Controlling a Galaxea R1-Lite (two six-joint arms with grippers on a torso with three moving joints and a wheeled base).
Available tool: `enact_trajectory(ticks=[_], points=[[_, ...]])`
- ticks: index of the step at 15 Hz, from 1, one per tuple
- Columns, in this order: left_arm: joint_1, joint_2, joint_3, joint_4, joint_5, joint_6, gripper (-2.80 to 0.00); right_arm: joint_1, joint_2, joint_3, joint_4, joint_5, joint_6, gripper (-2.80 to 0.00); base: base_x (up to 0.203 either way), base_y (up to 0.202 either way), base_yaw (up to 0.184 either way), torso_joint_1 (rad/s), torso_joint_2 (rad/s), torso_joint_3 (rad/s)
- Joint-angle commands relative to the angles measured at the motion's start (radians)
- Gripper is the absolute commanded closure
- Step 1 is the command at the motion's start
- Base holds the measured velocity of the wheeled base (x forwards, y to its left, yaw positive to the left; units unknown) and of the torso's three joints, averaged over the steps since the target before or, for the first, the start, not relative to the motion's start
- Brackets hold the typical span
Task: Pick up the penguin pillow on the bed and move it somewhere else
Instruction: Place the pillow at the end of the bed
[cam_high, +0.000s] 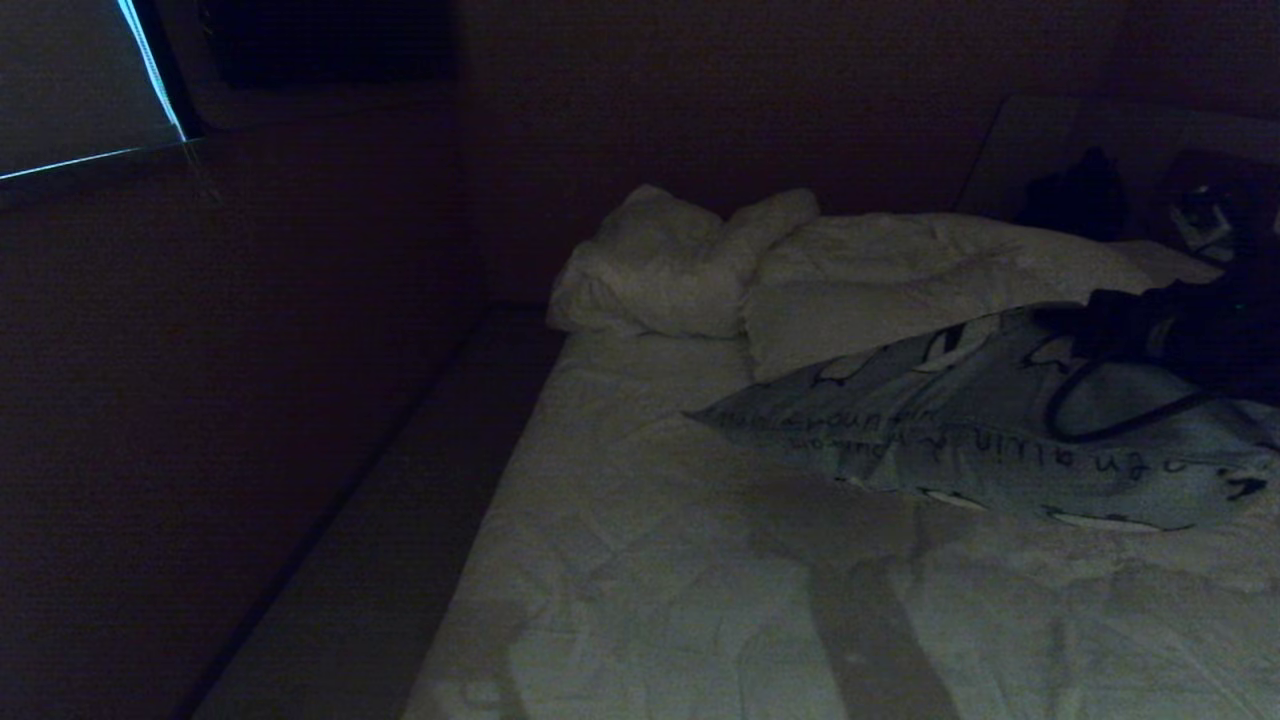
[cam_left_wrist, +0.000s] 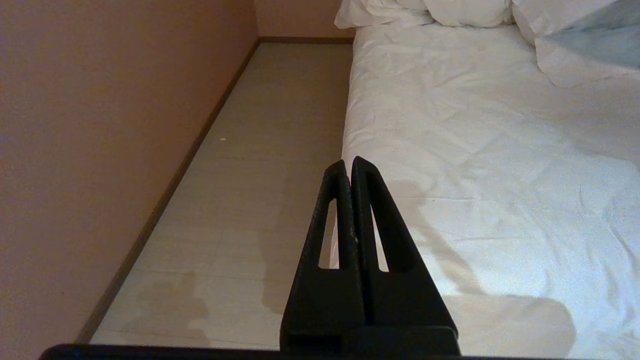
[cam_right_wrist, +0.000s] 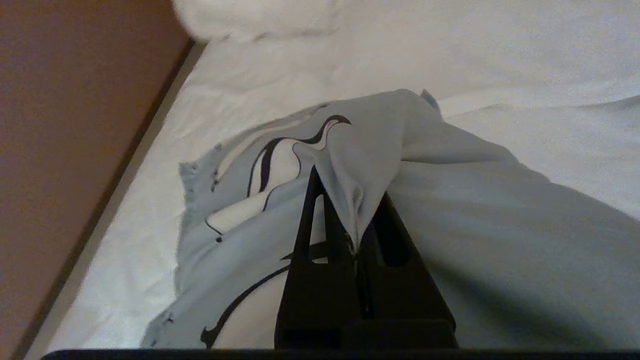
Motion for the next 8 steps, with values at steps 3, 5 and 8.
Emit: enact_trajectory(ticks=[3,5,8], points=[[0.0,0.0,0.002,0.0,0.0,-0.001,0.0,0.177,0.065,-0.047,-0.004,-0.257,0.082,0.0,0.0,0.0,0.0,0.0,0.0,0.0],[0.0,0.0,0.002,0.0,0.0,-0.001,0.0,0.237,0.124,-0.097,-0.005,-0.257,0.087,0.0,0.0,0.0,0.0,0.0,0.0,0.0],[0.0,0.0,0.002,0.0,0.0,0.0,0.0,0.323,0.229,-0.204,-0.004,-0.258,0.088,0.0,0.0,0.0,0.0,0.0,0.0,0.0]])
